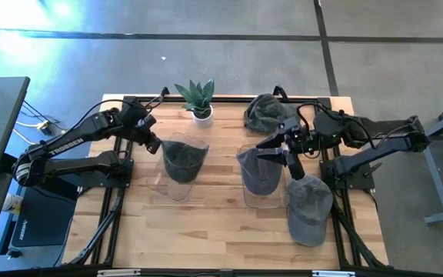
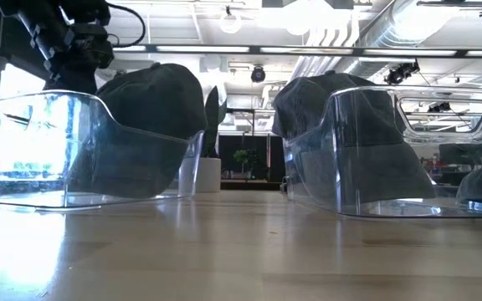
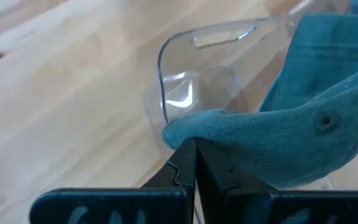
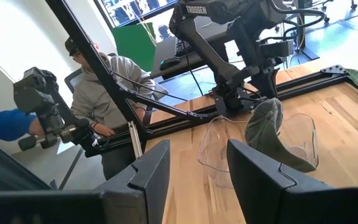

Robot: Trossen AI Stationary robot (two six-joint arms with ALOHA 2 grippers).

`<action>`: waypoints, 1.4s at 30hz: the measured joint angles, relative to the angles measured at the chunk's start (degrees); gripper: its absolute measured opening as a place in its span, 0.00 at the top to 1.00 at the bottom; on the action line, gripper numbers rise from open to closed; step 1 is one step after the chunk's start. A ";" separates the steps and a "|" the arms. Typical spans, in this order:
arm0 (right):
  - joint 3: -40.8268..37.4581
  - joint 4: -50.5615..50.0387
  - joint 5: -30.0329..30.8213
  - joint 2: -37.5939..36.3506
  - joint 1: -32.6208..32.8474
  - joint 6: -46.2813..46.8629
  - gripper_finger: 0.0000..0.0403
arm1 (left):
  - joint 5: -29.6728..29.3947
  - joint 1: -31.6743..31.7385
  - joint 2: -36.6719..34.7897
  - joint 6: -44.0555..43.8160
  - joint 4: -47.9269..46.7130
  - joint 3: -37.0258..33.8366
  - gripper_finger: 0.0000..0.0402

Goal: Pick & Place hat
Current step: Put the green cap into the left transparent bin, then adjust the transparent bin

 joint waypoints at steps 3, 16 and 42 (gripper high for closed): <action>0.00 0.00 -0.02 0.00 0.04 0.02 0.62 | 0.50 0.00 -0.99 -1.03 -6.97 3.58 1.00; 0.02 -0.45 -0.72 0.00 0.04 -3.12 0.62 | 15.76 -0.02 -3.47 -13.42 -21.30 3.68 0.82; 0.02 -7.17 -5.57 -6.89 0.04 -9.49 0.62 | -9.41 -35.63 12.58 -47.97 -13.58 1.66 0.57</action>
